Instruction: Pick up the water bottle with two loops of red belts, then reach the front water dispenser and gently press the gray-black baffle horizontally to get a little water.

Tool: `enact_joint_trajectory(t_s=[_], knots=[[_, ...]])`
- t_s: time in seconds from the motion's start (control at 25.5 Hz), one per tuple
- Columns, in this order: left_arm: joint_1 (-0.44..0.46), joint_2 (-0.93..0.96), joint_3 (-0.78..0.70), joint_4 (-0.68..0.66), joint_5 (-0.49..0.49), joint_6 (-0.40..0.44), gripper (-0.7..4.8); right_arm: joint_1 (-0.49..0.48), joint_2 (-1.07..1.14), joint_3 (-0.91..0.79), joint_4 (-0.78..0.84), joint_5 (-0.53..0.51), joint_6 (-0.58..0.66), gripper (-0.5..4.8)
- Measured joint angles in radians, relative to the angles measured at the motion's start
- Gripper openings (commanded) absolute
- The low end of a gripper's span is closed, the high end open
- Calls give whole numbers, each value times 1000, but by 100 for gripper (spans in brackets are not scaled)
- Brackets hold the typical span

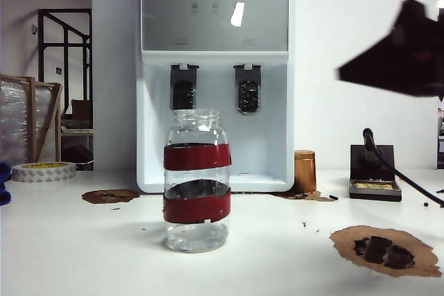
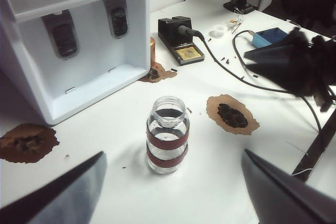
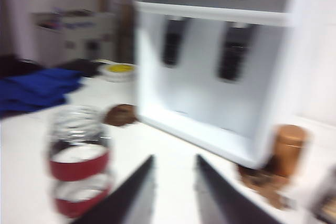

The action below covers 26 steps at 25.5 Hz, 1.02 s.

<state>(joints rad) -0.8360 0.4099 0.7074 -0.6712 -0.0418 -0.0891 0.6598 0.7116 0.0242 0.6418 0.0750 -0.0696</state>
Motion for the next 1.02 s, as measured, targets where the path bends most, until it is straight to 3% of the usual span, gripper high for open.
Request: enact_joint_trajectory(t_s=[0.04,0.12,0.23,0.35,0.47,0.51,0.67,0.94,1.02], knots=[[0,0,0,0,0,0,414,0,-46,7,-57,32,-3,28],[0,0,0,0,0,0,414,0,-254,49,-312,141,-13,-4],[0,0,0,1,-5,0,393,0,-539,56,-576,203,-27,-5],[0,0,0,-1,-42,0,368,0,-718,56,-731,282,-33,-5],[-1,0,1,0,-76,0,346,-4,-704,70,-817,362,-39,-5],[1,-5,1,2,-92,0,280,-5,-694,70,-834,369,-39,-5],[1,-8,1,2,-134,-4,177,-5,-709,71,-863,407,-39,-5],[1,-11,-1,10,-238,-17,171,-5,-709,72,-872,438,-37,-5],[1,-11,-12,30,-271,-20,67,-5,-709,72,-872,438,-37,-4]])
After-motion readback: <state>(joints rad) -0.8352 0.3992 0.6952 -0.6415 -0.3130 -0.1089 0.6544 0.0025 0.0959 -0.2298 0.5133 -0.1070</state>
